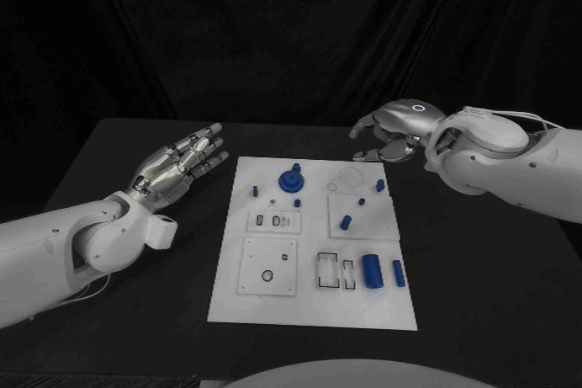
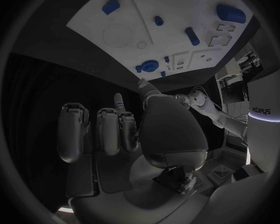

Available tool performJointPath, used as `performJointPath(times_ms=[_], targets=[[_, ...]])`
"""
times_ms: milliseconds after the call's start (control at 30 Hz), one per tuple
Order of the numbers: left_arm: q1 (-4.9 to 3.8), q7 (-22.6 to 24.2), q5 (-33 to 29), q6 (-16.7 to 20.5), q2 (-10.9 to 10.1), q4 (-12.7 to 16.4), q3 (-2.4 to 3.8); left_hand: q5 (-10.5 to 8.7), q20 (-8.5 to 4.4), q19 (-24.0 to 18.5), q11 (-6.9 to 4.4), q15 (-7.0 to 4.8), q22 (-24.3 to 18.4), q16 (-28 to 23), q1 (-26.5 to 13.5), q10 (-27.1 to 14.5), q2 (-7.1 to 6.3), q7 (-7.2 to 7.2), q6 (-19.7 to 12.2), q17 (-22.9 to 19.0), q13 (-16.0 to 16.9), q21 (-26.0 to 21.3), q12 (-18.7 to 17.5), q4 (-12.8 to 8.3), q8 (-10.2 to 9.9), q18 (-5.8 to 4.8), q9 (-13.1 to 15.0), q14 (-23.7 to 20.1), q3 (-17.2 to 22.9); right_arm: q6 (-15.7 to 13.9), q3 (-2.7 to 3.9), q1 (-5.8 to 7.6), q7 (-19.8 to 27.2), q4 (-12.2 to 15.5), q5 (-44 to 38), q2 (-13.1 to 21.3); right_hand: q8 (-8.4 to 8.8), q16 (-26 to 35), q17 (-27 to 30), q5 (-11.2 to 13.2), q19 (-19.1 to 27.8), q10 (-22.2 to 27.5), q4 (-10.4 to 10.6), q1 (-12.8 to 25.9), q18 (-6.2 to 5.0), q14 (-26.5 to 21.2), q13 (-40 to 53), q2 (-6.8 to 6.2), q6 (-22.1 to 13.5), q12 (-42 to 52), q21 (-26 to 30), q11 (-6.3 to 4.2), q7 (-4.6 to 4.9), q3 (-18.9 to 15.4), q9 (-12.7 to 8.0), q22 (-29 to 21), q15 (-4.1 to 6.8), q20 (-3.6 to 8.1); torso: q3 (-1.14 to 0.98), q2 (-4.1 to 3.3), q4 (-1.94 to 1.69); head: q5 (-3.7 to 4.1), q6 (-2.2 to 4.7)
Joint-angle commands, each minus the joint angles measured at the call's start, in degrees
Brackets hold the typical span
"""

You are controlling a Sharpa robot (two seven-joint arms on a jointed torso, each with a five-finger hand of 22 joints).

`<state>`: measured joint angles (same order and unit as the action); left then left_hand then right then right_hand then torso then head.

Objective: Assemble the parts on the task board

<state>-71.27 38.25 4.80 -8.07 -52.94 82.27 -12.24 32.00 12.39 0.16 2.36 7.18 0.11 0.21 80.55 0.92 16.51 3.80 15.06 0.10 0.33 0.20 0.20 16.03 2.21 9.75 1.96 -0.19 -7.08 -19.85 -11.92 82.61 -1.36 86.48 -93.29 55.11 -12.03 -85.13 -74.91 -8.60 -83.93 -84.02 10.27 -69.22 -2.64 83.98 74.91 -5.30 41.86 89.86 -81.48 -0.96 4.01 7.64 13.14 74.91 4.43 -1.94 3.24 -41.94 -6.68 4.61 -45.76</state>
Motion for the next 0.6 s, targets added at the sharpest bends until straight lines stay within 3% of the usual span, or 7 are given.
performJointPath(times_ms=[33, 100, 333, 433, 600], targets=[[0.12, 0.89, -0.02, -0.04, 0.22, 0.15, 0.04, 0.26, 0.27, -0.05, 0.37, 0.38, -0.02, -0.21, 0.62, -0.05, -0.09, -0.04, 0.26, -0.1, -0.01, -0.09, 0.18, 0.1, 0.32, -0.54, 0.08, 0.19, 0.33, -2.7, 0.0, -0.85, 0.29, 0.63, -0.24, 1.33, 0.29, 0.54, -7.4, -0.12, -2.41, -5.98, 1.05, -0.28, 0.53, 4.55, 15.09, -0.97, 0.06, 0.14, -0.33, -0.66, -0.35, -0.15, -0.16, 11.56, 0.64, 0.52, 0.11, 0.13, 0.28, -0.27, -0.04], [0.17, 1.01, -0.02, -0.08, 0.29, 0.14, 0.04, 0.29, 0.27, -0.05, 0.36, 0.38, -0.02, -0.21, 0.64, -0.05, -0.1, -0.05, 0.23, -0.1, -0.01, -0.09, 0.18, 0.09, 0.32, -0.54, 0.07, 0.19, 0.35, -3.48, -0.01, -1.83, 0.9, 0.95, -0.1, 2.68, 0.33, 0.98, -6.7, -0.08, -2.4, -5.98, 2.96, -0.74, 0.53, 4.44, 15.09, -1.82, 0.64, 0.14, -0.34, -0.9, -0.6, -0.35, -0.36, 11.65, 0.89, 0.74, 0.07, 0.1, 0.58, -0.61, 0.01], [0.29, 1.06, -0.02, -0.2, 0.32, 0.0, 0.04, 0.29, 0.27, -0.05, 0.36, 0.38, -0.02, -0.21, 0.64, -0.05, -0.1, -0.05, 0.23, -0.1, -0.01, -0.09, 0.18, 0.09, 0.32, -0.54, 0.07, 0.19, 0.35, -5.25, -0.02, -4.69, 2.64, -0.18, 0.03, 4.0, 0.49, 1.47, -5.9, -0.07, -2.31, -5.98, 5.6, -1.76, 0.49, 4.33, 15.09, -2.94, 1.26, 0.14, -0.14, -0.95, -0.58, -0.65, -0.69, 11.69, 0.93, 0.84, 0.08, 0.14, 0.37, -0.25, -0.13], [0.33, 1.04, -0.02, -0.28, 0.36, -0.01, 0.04, 0.38, 0.27, -0.05, 0.35, 0.38, -0.02, -0.21, 0.68, -0.07, -0.1, -0.06, 0.17, -0.1, -0.02, -0.09, 0.17, 0.06, 0.3, -0.54, 0.06, 0.19, 0.41, -5.59, -0.03, -5.59, 2.94, -0.64, 0.04, 4.33, 0.58, 1.47, -5.87, -0.01, -2.36, -5.98, 6.07, -1.9, 0.52, 4.33, 15.09, -3.13, 1.26, 0.14, -0.24, -0.97, -0.59, -0.74, -0.77, 11.75, 0.95, 0.86, -0.02, 0.08, 0.26, -0.24, -0.02], [0.42, 1.0, -0.02, -0.37, 0.31, -0.08, 0.04, 0.4, 0.27, -0.05, 0.34, 0.38, -0.02, -0.21, 0.69, -0.09, -0.1, -0.07, 0.18, -0.1, -0.02, -0.09, 0.17, 0.05, 0.3, -0.55, 0.07, 0.19, 0.43, -5.41, -0.03, -6.96, 2.9, -1.54, 0.06, 4.71, 0.63, -0.26, -8.12, 0.79, -3.47, -5.98, 6.54, -1.43, 1.12, 4.87, 15.09, -3.55, 1.7, 0.14, -2.67, -0.93, -0.47, -1.21, -0.93, 12.8, 0.95, 0.9, 0.13, 0.17, 0.58, -0.73, -0.13]])
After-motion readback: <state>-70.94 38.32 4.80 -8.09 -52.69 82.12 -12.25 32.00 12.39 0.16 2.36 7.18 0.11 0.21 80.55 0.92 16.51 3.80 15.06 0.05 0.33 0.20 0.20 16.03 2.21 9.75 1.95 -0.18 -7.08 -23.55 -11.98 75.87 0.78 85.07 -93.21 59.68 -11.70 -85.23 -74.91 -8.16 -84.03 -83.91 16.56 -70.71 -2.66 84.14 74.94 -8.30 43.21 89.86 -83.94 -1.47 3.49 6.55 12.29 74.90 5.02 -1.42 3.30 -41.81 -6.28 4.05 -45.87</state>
